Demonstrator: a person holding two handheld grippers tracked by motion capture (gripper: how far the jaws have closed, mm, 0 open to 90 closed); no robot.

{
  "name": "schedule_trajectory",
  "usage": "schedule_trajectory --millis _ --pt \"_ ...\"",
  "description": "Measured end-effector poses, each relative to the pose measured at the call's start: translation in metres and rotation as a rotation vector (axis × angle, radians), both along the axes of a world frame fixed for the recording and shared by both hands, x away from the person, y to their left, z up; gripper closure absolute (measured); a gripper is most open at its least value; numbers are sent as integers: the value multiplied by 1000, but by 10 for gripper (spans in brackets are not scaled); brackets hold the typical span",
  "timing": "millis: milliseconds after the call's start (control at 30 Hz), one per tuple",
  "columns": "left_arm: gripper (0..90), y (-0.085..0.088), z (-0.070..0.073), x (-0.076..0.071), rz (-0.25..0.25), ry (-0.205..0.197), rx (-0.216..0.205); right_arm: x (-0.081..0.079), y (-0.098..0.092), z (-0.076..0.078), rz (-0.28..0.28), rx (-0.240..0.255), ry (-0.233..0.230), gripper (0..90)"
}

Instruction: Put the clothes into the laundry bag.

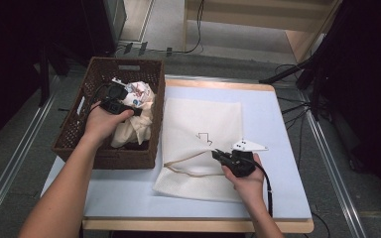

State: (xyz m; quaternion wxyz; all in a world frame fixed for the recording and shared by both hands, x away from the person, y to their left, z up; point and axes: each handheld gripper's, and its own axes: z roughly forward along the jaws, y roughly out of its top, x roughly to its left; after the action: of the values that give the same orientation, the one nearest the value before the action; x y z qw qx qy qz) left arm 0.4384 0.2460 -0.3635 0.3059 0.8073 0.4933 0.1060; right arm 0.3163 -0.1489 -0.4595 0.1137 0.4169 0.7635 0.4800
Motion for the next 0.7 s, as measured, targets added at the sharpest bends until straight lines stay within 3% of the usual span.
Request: schedule_trajectory --millis 133,300,433,700 --pt "685 5 9 -7 10 -36 -19 0 0 0 4 -2 -3 879" --pt "684 6 20 -14 14 -59 -91 0 0 0 6 -3 -6 879" --pt "685 -1 27 -19 -4 -83 -81 0 0 0 8 -5 -8 879" --pt "685 -14 41 -30 -35 -121 -102 0 1 -1 10 -4 -7 878"
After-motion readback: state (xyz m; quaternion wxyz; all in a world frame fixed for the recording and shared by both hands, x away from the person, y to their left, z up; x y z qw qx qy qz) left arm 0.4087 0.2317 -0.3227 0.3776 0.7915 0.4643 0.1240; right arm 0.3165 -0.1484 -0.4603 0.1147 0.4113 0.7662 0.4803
